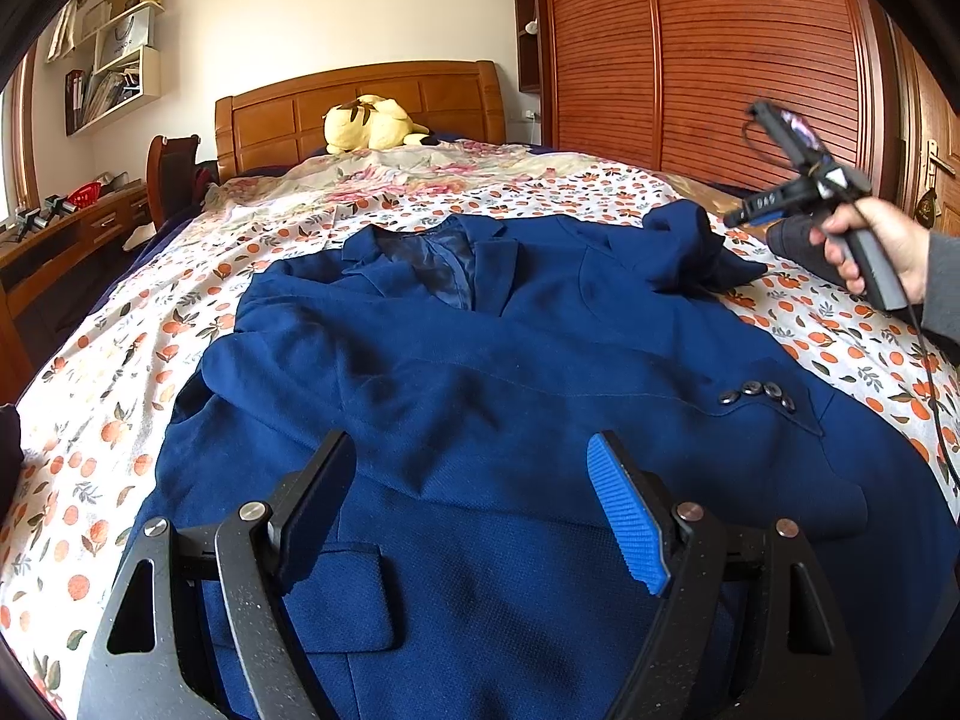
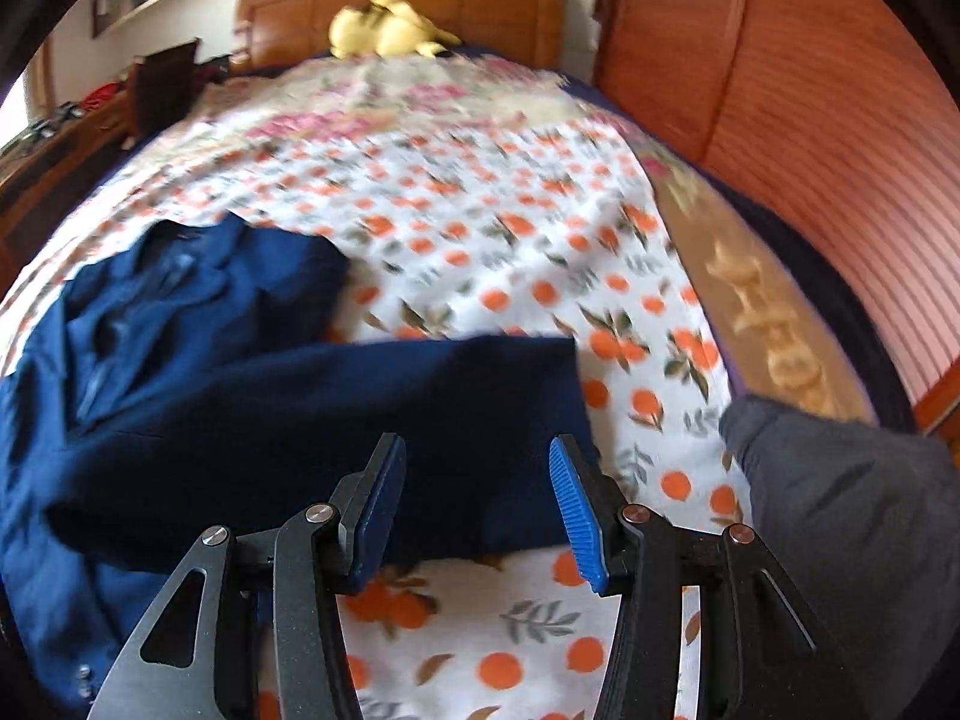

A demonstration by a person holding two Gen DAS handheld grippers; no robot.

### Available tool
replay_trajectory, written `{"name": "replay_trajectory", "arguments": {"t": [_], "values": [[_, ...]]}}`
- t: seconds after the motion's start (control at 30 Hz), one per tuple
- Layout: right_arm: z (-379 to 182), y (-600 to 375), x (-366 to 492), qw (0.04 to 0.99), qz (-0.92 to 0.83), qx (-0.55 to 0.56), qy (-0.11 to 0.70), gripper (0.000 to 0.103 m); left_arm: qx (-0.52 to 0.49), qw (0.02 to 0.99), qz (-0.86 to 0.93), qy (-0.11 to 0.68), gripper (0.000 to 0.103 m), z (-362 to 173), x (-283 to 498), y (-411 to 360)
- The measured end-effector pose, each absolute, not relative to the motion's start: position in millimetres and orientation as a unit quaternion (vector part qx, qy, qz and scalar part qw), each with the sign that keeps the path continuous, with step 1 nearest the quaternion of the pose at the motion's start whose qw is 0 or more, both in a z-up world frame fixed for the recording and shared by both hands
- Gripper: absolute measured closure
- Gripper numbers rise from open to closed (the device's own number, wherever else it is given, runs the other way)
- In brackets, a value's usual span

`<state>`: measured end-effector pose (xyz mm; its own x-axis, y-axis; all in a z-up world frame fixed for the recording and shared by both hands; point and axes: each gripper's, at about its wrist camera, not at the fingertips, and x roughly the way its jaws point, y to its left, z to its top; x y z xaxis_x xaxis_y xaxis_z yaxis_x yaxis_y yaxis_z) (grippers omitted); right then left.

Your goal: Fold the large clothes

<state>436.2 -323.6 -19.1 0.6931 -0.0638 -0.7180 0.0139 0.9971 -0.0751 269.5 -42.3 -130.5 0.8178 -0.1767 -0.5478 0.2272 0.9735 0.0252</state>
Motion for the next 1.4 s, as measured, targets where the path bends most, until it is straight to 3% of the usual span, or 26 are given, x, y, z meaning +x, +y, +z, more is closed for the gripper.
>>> {"name": "replay_trajectory", "arguments": {"t": [0.53, 0.6, 0.7, 1.07, 1.4], "values": [[-70.0, -346.7, 484.7, 0.886, -0.078, -0.001, 0.458, 0.051, 0.046, 0.95, -0.108, 0.288, 0.023, -131.8, 271.4, -43.4], [-71.8, -339.6, 484.1, 0.888, -0.062, -0.011, 0.456, 0.078, 0.045, 0.95, -0.108, 0.288, 0.023, -131.5, 271.4, -43.3], [-73.3, -324.1, 479.6, 0.89, -0.035, -0.051, 0.452, 0.089, 0.043, 0.951, -0.108, 0.286, 0.023, -130.4, 270.8, -42.8], [39.1, -279.3, 385.1, 0.951, -0.007, -0.103, 0.293, 0.091, 0.043, 0.953, -0.107, 0.282, 0.023, -128.5, 268.9, -42.1], [92.8, -244.7, 290.8, 0.96, 0.049, -0.135, 0.241, 0.091, 0.028, 0.962, -0.113, 0.247, 0.023, -108.7, 242.1, -32.1]]}}
